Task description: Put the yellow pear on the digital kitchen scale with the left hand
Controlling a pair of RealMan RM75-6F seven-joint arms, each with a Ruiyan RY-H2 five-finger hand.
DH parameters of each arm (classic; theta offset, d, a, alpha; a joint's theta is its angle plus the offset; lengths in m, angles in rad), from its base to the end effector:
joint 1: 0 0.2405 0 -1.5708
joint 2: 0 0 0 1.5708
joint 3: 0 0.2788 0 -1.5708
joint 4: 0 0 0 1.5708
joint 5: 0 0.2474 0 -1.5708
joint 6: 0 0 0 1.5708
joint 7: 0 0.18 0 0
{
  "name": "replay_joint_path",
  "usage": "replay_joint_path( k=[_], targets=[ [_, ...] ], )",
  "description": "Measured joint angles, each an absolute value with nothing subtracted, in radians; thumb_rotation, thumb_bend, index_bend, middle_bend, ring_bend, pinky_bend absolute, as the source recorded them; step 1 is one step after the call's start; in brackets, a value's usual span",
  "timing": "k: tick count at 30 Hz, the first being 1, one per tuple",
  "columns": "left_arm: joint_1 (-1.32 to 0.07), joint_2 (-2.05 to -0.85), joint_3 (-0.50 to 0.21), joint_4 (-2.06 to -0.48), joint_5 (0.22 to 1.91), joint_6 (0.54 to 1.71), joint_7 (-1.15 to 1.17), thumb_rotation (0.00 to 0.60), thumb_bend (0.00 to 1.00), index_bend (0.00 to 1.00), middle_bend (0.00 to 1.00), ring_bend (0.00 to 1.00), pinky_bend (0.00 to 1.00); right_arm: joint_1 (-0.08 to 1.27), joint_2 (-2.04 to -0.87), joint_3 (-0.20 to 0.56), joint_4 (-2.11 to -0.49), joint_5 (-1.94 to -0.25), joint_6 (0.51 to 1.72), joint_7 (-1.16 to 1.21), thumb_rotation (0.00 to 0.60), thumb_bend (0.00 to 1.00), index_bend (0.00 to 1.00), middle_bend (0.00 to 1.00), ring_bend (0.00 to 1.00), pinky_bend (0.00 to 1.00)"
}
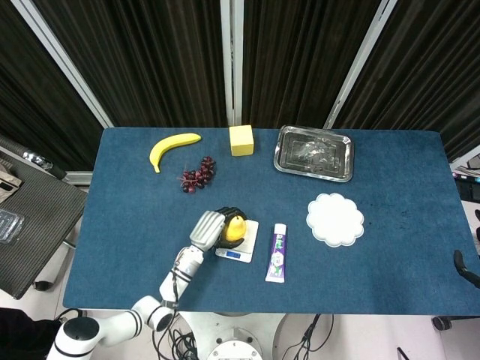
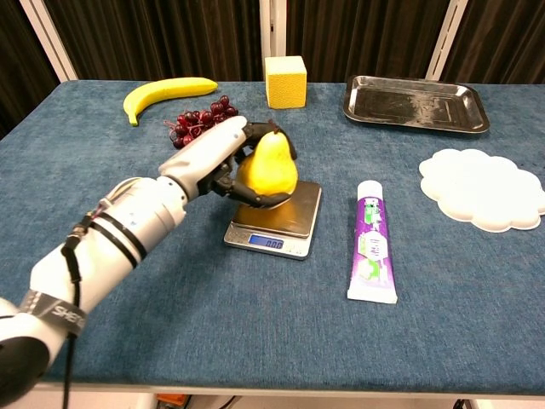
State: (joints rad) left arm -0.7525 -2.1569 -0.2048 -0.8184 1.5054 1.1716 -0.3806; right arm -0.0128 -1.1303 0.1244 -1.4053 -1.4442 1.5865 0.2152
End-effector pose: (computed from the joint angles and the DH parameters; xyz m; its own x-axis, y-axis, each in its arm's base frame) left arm -0.0893 0.3680 -0.1930 -0.1000 0.2950 0.9502 0.8709 -0.4358 0.2270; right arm -0.4025 -0.2015 0.1930 0.3804 0.1608 0.9107 -0.9232 0.1246 0.3636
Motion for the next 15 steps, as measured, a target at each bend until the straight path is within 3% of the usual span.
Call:
replay_joint_path(
  k=[4,7,11,15],
  targets=[
    [-0.762,-2.183,-0.213,-0.792,1.499,1.177,-0.397,0.600,0.31,0.40,0.43,0.37,0.58,-0.011,-1.130,0.125,-1.409,-1.444,1.583,0.210,0.600,0.33,0.00,0.00,0.00,0.00],
    [-0.764,-2.189,-0.203,-0.772,1.499,1.170,-0.414,0.600,0.29,0.27,0.31,0.26,0.45,-0.012,-1.129,0.126,-1.410,-1.443,1.583,0.207,0.600,0.33,0.00,0.00,0.00,0.00],
    [-0.763,-2.186,-0.193,-0.766,1.494,1.150,-0.439,0.600,0.27,0.15,0.27,0.18,0.32,-0.012,-1.127,0.128,-1.411,-1.437,1.577,0.207,0.600,0.33,0.00,0.00,0.00,0.00],
    [-0.766,-2.180,-0.184,-0.761,1.499,1.148,-0.457,0.600,0.26,0.08,0.19,0.13,0.27,-0.008,-1.126,0.127,-1.412,-1.437,1.567,0.202,0.600,0.33,0.00,0.00,0.00,0.00]
  ],
)
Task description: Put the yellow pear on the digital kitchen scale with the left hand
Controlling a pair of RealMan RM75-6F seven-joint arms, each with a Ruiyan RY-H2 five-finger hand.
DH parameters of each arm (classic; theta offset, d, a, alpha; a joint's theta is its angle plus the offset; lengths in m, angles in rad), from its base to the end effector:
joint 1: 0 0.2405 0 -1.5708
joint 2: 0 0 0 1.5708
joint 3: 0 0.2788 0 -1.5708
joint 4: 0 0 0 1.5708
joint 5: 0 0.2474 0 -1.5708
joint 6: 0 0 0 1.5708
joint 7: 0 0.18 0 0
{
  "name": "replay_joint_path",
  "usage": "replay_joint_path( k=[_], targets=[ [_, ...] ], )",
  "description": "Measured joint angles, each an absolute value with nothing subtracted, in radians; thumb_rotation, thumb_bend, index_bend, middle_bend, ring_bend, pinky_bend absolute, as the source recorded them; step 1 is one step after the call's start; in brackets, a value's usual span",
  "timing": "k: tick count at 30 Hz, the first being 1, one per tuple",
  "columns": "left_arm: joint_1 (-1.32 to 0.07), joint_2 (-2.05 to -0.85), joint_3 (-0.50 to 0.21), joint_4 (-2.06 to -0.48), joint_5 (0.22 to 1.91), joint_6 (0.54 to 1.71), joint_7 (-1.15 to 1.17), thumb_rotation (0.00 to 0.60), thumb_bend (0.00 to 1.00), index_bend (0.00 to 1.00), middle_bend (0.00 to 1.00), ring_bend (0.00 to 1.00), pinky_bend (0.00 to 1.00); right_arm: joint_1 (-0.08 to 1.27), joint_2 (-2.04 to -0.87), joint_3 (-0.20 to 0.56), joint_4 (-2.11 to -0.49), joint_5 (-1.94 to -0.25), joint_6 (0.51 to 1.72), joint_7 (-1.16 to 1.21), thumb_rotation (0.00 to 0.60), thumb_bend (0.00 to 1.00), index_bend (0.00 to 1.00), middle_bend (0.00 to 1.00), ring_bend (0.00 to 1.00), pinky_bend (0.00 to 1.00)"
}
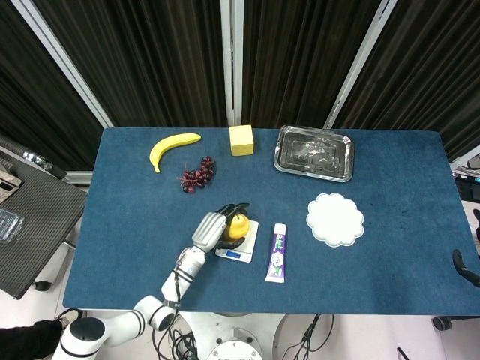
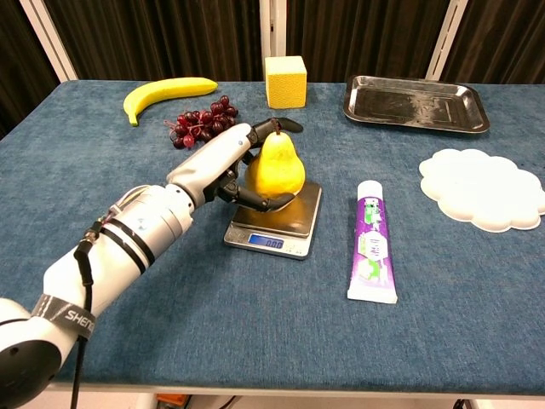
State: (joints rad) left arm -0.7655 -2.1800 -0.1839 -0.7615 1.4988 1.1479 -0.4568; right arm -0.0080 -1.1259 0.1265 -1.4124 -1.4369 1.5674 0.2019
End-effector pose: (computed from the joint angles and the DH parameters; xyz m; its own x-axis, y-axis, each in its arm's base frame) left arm -0.0946 0.3681 -0.2041 -0.1170 0.3413 0.9326 0.8727 -0.4129 0.2606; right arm -0.4033 -0.2042 0.1919 0.3883 0.1462 0.9099 -0.9192 0.1321 0.3710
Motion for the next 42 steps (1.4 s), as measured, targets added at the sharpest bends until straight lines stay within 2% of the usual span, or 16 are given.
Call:
replay_joint_path(
  k=[9,18,24,34,38,42],
  targets=[
    [-0.759,-2.161,-0.164,-0.770,1.521,1.186,-0.484,0.600,0.26,0.06,0.16,0.11,0.25,-0.004,-1.123,0.128,-1.423,-1.439,1.563,0.189,0.600,0.33,0.00,0.00,0.00,0.00],
    [-0.712,-2.083,-0.138,-0.872,1.535,1.248,-0.449,0.600,0.24,0.06,0.16,0.10,0.23,0.001,-1.123,0.128,-1.438,-1.447,1.564,0.175,0.600,0.33,0.00,0.00,0.00,0.00],
    [-0.615,-1.919,-0.084,-1.045,1.540,1.315,-0.330,0.600,0.24,0.07,0.16,0.10,0.21,0.010,-1.131,0.121,-1.443,-1.467,1.561,0.166,0.600,0.33,0.00,0.00,0.00,0.00],
    [-0.373,-1.485,0.041,-1.331,1.486,1.439,-0.004,0.600,0.25,0.12,0.16,0.06,0.13,0.018,-1.142,0.093,-1.466,-1.508,1.554,0.100,0.600,0.33,0.00,0.00,0.00,0.00],
    [-0.297,-1.369,0.069,-1.400,1.432,1.454,0.056,0.600,0.26,0.12,0.16,0.04,0.12,0.021,-1.150,0.081,-1.474,-1.513,1.542,0.051,0.600,0.33,0.00,0.00,0.00,0.00],
    [-0.231,-1.306,0.085,-1.425,1.386,1.464,0.054,0.600,0.26,0.12,0.16,0.04,0.12,0.025,-1.160,0.062,-1.475,-1.521,1.521,0.019,0.600,0.33,0.00,0.00,0.00,0.00]
  ],
)
